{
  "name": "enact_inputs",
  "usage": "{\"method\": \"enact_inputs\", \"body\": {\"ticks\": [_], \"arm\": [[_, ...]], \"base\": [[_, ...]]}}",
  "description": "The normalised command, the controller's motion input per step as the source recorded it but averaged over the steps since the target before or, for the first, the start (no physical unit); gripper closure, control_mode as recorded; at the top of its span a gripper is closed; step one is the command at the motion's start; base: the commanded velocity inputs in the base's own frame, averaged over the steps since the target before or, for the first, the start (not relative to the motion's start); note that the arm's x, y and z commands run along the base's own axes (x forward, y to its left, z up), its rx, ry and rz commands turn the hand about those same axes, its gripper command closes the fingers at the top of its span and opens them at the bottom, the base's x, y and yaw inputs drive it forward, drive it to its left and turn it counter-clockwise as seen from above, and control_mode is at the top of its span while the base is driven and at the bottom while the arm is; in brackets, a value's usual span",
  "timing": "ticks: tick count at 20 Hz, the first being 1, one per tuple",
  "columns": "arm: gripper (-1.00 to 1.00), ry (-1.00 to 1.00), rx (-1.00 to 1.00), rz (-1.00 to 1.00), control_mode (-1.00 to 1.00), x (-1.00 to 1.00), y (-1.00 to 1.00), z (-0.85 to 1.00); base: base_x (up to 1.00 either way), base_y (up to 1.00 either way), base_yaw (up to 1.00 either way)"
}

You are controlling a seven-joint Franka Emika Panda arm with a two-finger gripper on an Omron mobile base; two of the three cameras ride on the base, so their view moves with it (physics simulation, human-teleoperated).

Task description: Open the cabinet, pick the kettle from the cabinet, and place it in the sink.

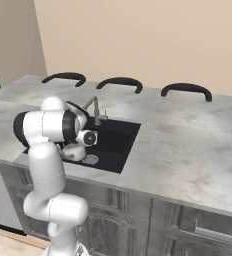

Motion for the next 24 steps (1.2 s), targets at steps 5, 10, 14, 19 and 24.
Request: {"method": "enact_inputs", "body": {"ticks": [5, 10, 14, 19, 24], "arm": [[1.00, 0.00, 0.00, 0.01, -1.00, 0.18, 0.00, -0.18], [1.00, 0.00, 0.00, 0.01, -1.00, 0.19, 0.04, -0.19], [1.00, 0.02, 0.00, 0.01, -1.00, 0.23, 0.04, -0.21], [1.00, 0.00, 0.00, 0.03, -1.00, 0.28, 0.01, -0.16], [1.00, 0.00, 0.00, 0.04, -1.00, 0.26, 0.00, -0.15]], "base": [[0.00, 0.00, 0.00], [0.00, 0.00, 0.00], [0.00, 0.00, 0.00], [0.00, 0.00, 0.00], [0.00, 0.00, 0.00]]}}
